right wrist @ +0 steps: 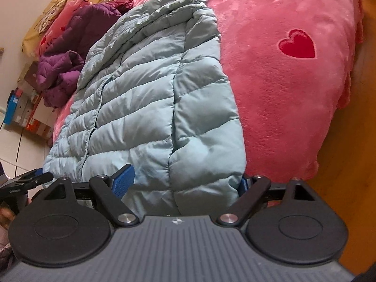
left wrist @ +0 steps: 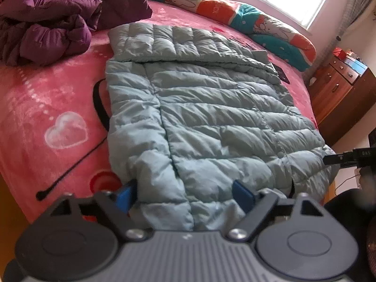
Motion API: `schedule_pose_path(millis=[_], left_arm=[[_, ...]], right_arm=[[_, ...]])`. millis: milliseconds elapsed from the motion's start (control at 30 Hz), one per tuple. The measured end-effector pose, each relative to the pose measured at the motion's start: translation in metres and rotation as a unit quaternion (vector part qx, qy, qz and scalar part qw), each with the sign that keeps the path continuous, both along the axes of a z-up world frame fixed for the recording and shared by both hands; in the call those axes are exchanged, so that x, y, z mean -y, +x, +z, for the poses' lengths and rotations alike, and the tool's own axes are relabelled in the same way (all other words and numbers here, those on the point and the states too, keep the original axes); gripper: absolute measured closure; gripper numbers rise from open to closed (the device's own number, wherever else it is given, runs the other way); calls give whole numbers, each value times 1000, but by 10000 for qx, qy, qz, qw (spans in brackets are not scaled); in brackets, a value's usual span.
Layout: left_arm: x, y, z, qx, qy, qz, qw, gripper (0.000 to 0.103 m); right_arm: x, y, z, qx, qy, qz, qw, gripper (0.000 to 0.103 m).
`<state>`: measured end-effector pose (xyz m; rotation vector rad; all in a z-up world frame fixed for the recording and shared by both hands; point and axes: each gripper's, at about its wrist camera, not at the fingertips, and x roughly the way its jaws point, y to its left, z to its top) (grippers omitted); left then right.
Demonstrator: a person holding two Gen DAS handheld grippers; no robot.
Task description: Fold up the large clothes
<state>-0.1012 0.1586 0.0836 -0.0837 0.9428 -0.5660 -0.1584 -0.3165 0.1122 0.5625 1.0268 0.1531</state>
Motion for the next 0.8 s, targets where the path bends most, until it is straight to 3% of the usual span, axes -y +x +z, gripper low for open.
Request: schedule_pose_path(millis=[100, 167, 267, 367, 567, 633, 667, 733, 800], left_arm=[[-2, 0, 0, -42, 48, 83, 9999, 31], [-4, 0, 0, -116, 96, 226, 9996, 30], [-7, -2, 2, -142, 157, 330, 9992, 26], [-9, -5, 4, -143, 312, 493, 9982, 14], [3, -5, -6, -327, 551, 207, 9977, 15], [7, -6, -5, -297, 494, 116, 9983, 20], [8, -5, -5, -293, 452, 88, 9985, 27], [10, -5, -5, -305, 434, 57, 9986, 42], [12, -5, -4, -304, 399, 5, 9987, 67]], right_arm=[[-2, 1, 1, 68, 124, 204, 9997, 16], [-6, 3, 1, 57, 116, 366, 9992, 19], [-8, 5, 1, 33, 23, 461, 9989, 20], [-7, 9, -2, -6, 82, 389, 9992, 19], [-10, 15, -4, -63, 41, 386, 9992, 11], [-14, 15, -2, -51, -67, 454, 9989, 10], [-16, 16, -2, -49, -118, 483, 9987, 10], [-15, 16, -2, -34, -154, 530, 9985, 15], [-13, 16, -2, -8, -131, 533, 9985, 26]])
